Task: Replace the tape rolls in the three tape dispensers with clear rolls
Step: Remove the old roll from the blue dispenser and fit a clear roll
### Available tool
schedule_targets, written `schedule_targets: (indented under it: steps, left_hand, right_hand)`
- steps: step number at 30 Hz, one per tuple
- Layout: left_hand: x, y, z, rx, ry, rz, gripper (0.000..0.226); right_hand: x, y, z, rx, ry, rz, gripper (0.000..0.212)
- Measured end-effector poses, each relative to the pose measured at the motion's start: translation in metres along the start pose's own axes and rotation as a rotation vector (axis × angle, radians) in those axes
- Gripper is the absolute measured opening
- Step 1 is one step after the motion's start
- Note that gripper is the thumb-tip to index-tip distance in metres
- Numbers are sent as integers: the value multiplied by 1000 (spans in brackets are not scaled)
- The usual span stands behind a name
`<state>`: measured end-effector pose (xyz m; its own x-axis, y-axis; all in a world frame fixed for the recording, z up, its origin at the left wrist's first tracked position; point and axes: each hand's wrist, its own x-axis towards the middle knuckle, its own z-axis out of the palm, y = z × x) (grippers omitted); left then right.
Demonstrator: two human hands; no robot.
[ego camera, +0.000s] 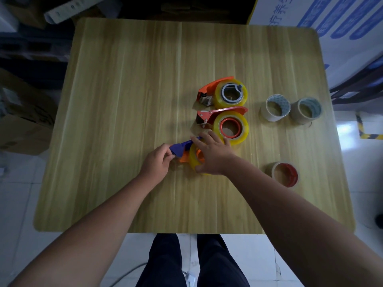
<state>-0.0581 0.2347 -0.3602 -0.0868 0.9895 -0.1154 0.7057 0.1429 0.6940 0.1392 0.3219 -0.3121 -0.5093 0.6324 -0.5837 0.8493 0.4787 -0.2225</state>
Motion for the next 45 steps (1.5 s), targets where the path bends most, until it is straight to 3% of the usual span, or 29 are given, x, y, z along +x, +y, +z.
schedule_targets:
  steps: [8, 12, 14, 30, 35, 45]
  left_hand:
    - [4, 3, 2, -79, 49, -18, 12]
    - [3, 2, 3, -84, 2, -14, 14]
    - [3, 0, 4, -96, -33, -17, 13]
    - [1, -16, 8, -56, -64, 86, 10]
    - [-11, -15, 9, -23, -143, 41, 34]
    - [-2, -4, 28, -111, 46, -20, 21]
  right_hand:
    - [-5, -2, 9, -36, 74, 11, 97]
    - [-6, -16, 18, 24, 280, -35, 55]
    - [-4, -22, 21, 32, 278, -22, 41]
    - [6, -25, 33, -16, 343, 53, 32]
    - [8, -24, 34, -5, 352, 52, 30]
    - [10, -23, 38, 32, 407, 66, 26]
